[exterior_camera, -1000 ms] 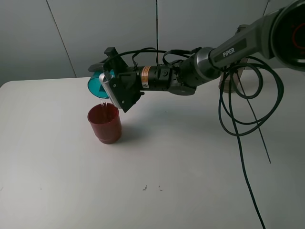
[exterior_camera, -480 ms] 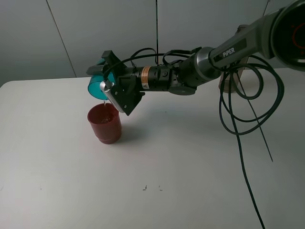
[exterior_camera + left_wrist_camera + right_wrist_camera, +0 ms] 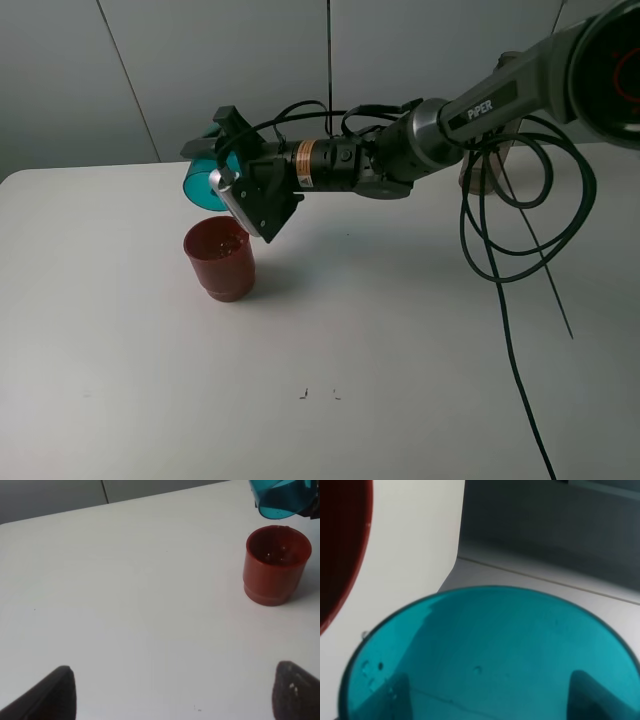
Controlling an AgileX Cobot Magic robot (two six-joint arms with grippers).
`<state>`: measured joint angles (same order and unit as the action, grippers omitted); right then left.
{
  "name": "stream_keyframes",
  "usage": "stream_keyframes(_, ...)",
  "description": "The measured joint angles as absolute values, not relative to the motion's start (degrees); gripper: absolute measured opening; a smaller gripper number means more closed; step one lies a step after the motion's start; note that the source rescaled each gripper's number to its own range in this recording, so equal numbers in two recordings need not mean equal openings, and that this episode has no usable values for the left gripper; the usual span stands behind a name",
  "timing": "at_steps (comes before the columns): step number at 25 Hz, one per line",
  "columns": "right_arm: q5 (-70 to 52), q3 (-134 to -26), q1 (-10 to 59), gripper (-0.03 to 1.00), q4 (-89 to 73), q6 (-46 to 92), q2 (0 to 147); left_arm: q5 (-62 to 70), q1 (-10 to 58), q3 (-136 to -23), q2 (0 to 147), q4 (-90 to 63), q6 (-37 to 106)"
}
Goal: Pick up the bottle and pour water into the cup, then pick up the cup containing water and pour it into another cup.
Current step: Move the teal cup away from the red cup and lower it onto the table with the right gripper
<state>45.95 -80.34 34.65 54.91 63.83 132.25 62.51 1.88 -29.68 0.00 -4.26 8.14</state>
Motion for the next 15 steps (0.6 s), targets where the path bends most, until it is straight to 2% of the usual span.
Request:
stream_keyframes(5, 45.95, -80.34, 34.65, 0.04, 54.91, 48.68, 132.02, 62.51, 1.88, -29.68, 0.0, -4.26, 8.14)
stream_keyframes(15, 43.61, -80.34, 34.32, 0.04, 52.02, -1.55, 127.88, 62.51, 1.88, -29.68, 0.0, -4.26, 8.14)
